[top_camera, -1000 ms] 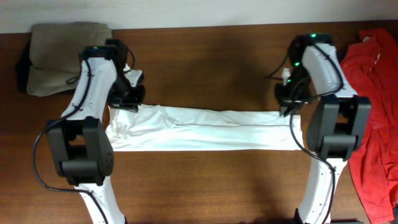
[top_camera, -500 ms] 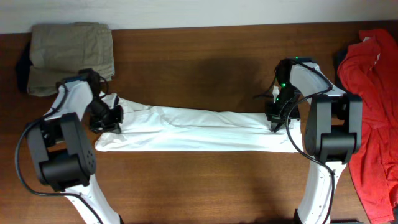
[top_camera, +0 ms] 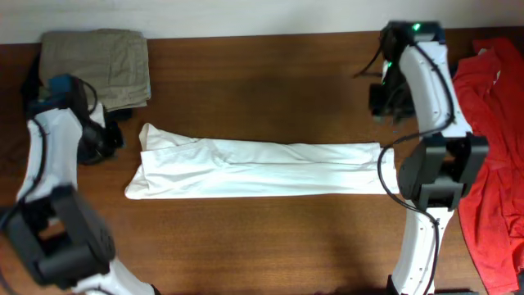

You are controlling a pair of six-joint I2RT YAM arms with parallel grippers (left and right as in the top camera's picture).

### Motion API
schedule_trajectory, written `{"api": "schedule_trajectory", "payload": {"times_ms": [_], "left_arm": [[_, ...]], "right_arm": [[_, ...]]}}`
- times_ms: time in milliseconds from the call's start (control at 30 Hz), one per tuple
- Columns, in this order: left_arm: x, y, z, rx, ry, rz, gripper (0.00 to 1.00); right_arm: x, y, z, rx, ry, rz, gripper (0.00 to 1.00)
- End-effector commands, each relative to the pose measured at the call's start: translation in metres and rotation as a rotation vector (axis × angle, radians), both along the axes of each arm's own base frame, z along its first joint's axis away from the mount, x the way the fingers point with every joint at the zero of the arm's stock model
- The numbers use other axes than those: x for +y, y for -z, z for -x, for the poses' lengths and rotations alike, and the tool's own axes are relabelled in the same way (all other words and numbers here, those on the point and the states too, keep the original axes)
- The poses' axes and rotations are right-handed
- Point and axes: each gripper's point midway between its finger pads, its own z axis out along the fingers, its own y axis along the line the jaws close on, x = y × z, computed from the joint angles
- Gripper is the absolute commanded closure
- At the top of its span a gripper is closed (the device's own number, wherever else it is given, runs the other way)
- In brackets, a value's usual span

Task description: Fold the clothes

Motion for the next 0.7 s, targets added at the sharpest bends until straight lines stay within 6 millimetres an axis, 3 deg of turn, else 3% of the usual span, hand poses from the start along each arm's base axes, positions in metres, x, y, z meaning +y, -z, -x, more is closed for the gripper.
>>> {"api": "schedule_trajectory", "payload": {"times_ms": [0,33,67,100,233,333,400,467,533,667], "left_arm": [[-0.010,-0.069,-0.009,-0.198,0.020,-0.033,0.73],[-0.010,-0.073,-0.009,-0.206,0.020,-0.035,0.56],[-0.011,-0.074,-0.008,-0.208,0.020,-0.035,0.20],[-0.011,-0.073,-0.007,-0.203,0.020,-0.034,0.05],[-0.013,-0.071,-0.003,-0.187,0.020,-0.025,0.01],[-0.020,-0.071,-0.004,-0.195,0.030,0.014,0.01],[-0.027,-0.072,-0.006,-0.208,0.040,0.057,0.01],[-0.029,-0.072,-0.007,-0.213,0.043,0.071,0.01],[-0.030,-0.072,-0.007,-0.213,0.043,0.071,0.01],[-0.030,-0.072,-0.007,-0.213,0.044,0.074,0.01]], "right_arm": [[-0.033,-0.030,-0.006,-0.091,0.065,0.056,0.03],[-0.039,-0.028,-0.003,-0.084,0.089,0.037,0.01],[-0.047,-0.023,0.001,-0.068,0.120,0.015,0.01],[-0.061,-0.019,0.008,-0.049,0.163,-0.001,0.01],[-0.080,-0.022,0.035,-0.048,0.323,-0.211,0.01],[-0.079,-0.030,0.064,-0.026,0.310,-0.234,0.01],[-0.074,-0.024,0.082,-0.010,0.294,-0.230,0.01],[-0.071,-0.006,0.094,-0.023,0.299,-0.222,0.02],[-0.050,0.030,0.107,-0.027,0.316,-0.311,0.01],[-0.049,0.095,0.106,-0.098,0.298,-0.303,0.01]]}}
